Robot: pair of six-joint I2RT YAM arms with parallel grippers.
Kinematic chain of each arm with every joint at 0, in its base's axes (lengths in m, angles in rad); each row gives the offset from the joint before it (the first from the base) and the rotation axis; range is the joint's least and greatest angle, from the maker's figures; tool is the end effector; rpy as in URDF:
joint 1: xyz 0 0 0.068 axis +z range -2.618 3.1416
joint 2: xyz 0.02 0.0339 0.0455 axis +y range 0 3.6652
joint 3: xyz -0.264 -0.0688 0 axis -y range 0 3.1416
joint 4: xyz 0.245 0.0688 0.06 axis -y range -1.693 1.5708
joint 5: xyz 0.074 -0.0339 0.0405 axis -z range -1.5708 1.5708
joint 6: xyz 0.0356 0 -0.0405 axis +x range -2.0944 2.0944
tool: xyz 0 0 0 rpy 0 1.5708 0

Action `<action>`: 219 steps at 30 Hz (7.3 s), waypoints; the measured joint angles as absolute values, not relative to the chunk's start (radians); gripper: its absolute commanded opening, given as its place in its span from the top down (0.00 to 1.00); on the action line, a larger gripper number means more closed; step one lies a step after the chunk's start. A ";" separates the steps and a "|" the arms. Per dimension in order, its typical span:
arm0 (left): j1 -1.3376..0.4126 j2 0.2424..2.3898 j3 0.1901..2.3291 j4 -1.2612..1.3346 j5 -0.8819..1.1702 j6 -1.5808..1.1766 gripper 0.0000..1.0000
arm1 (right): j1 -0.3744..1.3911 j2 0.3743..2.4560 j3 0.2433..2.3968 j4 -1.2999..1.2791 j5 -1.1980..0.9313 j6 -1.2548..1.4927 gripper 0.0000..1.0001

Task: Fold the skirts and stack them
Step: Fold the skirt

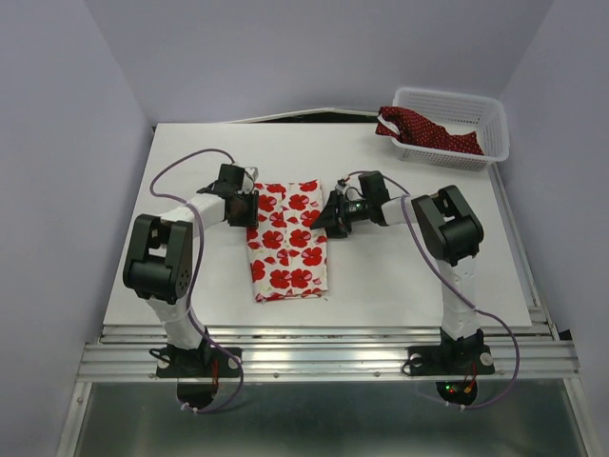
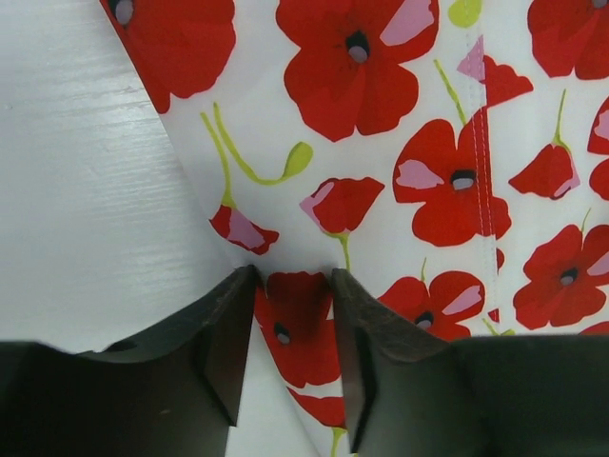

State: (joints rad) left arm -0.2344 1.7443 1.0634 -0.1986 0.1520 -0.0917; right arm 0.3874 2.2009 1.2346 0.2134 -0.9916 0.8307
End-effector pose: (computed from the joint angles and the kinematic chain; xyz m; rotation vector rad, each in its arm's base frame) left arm 0.3521 -0.0896 0.1818 0.2430 2.4525 -0.3291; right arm 0.3891 0.1909 0.0954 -0.0219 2.5442 1.7131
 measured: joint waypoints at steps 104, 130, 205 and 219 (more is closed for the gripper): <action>-1.017 1.350 0.604 -0.173 -0.109 0.661 1.00 | 0.558 2.158 1.282 -0.099 -0.933 0.460 0.59; -1.010 1.301 0.963 -0.706 0.339 0.693 1.00 | 0.497 2.466 1.924 -0.223 -0.803 0.373 0.47; -0.271 1.408 1.114 -0.430 0.580 0.456 0.43 | 0.369 2.228 1.784 -0.344 -0.848 0.259 0.45; -0.124 1.835 0.913 -0.141 0.982 -0.038 0.51 | 0.453 2.093 1.314 -0.200 -0.975 0.369 0.45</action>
